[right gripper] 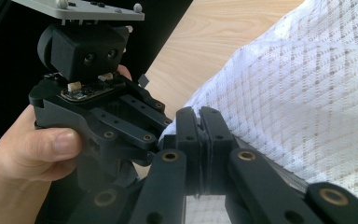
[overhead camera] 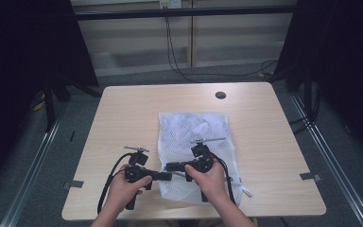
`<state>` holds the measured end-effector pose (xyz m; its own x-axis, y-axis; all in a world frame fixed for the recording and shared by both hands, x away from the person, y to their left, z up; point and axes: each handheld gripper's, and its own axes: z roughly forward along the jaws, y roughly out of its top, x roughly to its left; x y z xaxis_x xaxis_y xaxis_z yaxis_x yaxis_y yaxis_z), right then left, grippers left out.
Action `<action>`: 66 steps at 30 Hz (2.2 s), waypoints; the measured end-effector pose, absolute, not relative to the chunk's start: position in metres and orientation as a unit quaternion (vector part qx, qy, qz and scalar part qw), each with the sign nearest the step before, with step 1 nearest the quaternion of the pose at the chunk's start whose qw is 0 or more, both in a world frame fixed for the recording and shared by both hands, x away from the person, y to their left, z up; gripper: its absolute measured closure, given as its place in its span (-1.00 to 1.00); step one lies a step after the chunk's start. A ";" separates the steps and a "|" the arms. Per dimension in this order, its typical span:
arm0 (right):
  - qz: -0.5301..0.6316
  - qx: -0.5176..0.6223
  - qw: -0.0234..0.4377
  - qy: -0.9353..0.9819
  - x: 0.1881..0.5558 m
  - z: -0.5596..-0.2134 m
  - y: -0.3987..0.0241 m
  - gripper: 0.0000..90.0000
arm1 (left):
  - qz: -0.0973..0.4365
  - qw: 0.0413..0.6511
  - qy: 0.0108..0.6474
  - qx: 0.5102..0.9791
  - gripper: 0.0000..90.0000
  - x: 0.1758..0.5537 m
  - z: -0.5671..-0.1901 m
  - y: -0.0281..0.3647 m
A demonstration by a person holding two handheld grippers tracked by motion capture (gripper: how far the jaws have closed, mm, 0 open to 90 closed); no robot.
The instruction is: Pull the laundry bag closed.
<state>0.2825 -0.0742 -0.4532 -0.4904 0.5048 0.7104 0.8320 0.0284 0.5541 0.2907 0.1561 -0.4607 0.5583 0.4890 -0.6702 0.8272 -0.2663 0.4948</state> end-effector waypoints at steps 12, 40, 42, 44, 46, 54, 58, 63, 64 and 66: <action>-0.507 -0.477 0.158 -0.700 0.283 -0.452 -0.074 0.94 | -0.195 0.428 0.424 0.774 0.98 0.291 -0.460 0.156; -0.493 -0.479 0.155 -0.709 0.285 -0.456 -0.094 0.94 | -0.200 0.437 0.440 0.758 0.98 0.293 -0.457 0.168; -0.489 -0.482 0.152 -0.710 0.284 -0.456 -0.095 0.94 | -0.198 0.434 0.437 0.763 0.98 0.292 -0.458 0.167; -0.487 -0.483 0.154 -0.711 0.284 -0.457 -0.097 0.94 | -0.197 0.434 0.437 0.763 0.98 0.292 -0.458 0.165; -0.489 -0.484 0.154 -0.709 0.284 -0.457 -0.098 0.94 | -0.197 0.434 0.436 0.763 0.98 0.292 -0.459 0.165; -0.494 -0.483 0.156 -0.705 0.283 -0.457 -0.099 0.94 | -0.203 0.435 0.437 0.760 0.98 0.292 -0.459 0.166; -0.494 -0.486 0.159 -0.703 0.282 -0.457 -0.100 0.94 | -0.200 0.435 0.439 0.760 0.98 0.292 -0.459 0.166; -0.493 -0.493 0.154 -0.700 0.283 -0.458 -0.109 0.94 | -0.202 0.442 0.439 0.756 0.98 0.294 -0.460 0.171; -0.495 -0.492 0.158 -0.699 0.283 -0.458 -0.110 0.94 | -0.205 0.441 0.442 0.754 0.98 0.293 -0.460 0.169; -0.492 -0.492 0.150 -0.702 0.282 -0.458 -0.111 0.94 | -0.201 0.437 0.439 0.759 0.98 0.293 -0.460 0.167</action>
